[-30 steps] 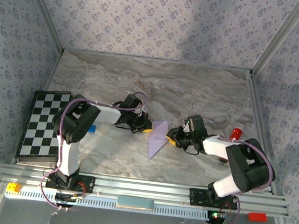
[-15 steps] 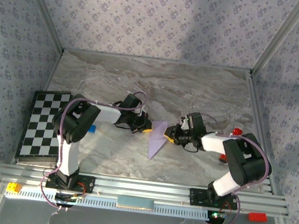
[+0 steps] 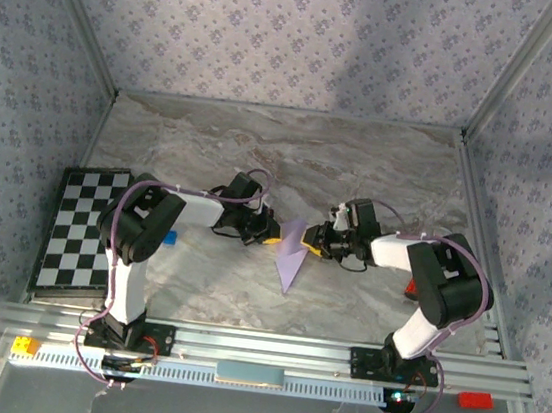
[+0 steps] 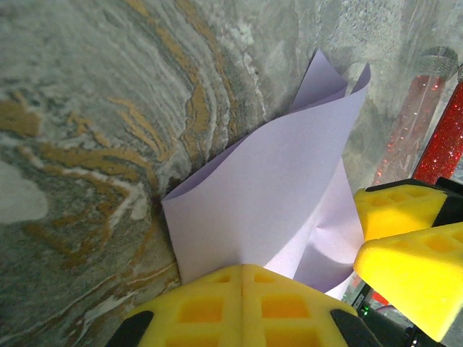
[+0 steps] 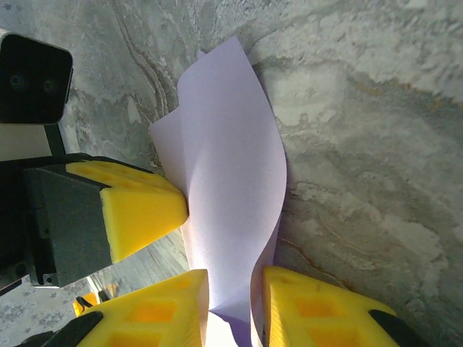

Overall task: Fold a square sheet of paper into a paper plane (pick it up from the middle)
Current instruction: Fold the wing for the fifth time at the center of the table.

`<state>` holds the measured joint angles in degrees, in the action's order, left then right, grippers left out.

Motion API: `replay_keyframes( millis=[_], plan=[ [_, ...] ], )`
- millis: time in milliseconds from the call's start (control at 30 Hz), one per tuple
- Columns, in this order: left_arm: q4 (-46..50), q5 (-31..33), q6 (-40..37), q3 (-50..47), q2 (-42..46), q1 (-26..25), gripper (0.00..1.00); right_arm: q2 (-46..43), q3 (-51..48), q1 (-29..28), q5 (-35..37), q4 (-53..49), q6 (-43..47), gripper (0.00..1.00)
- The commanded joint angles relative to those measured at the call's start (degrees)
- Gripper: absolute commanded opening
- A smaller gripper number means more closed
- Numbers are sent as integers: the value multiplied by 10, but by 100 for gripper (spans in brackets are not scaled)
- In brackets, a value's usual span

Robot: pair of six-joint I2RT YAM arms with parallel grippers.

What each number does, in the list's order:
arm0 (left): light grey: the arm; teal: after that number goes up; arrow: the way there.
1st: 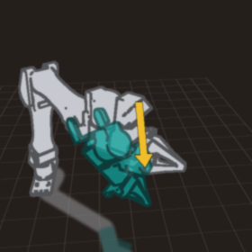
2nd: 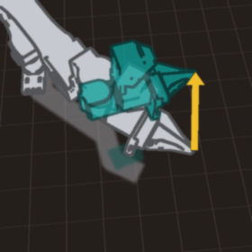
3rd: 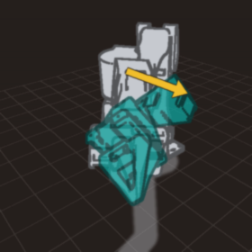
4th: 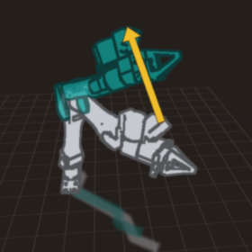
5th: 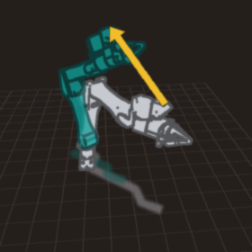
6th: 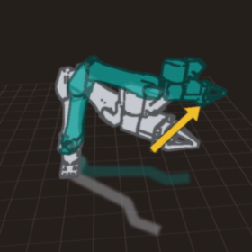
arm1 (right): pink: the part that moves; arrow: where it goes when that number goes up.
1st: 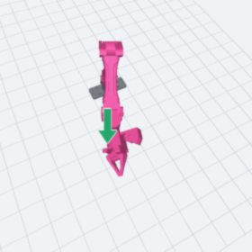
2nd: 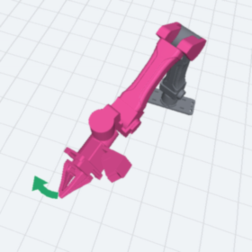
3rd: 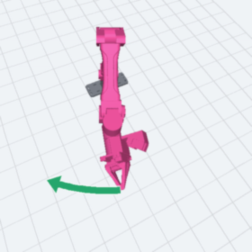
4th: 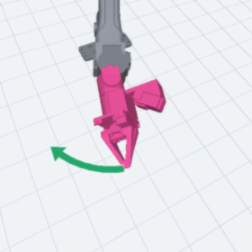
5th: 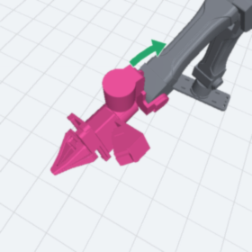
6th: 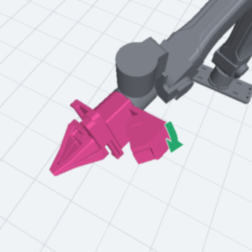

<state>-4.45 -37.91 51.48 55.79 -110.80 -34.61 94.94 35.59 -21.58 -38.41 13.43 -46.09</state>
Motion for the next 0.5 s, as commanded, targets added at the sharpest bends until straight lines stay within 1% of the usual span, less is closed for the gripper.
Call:
replay_keyframes(
  millis=[0,133,333,400,467],
  plan=[
    [52,18,-9,4,-19,3,0,6,10,3,-11,-30,24,28],
    [53,23,-8,4,-17,3,0,8,6,4,-11,-36,32,29],
    [60,27,-10,6,-16,3,0,5,8,13,-24,-46,51,27],
    [62,27,-11,6,-16,3,0,7,7,17,-40,-33,52,24],
    [61,27,-11,5,-16,3,0,16,13,18,-61,-30,59,25]
  ],
)
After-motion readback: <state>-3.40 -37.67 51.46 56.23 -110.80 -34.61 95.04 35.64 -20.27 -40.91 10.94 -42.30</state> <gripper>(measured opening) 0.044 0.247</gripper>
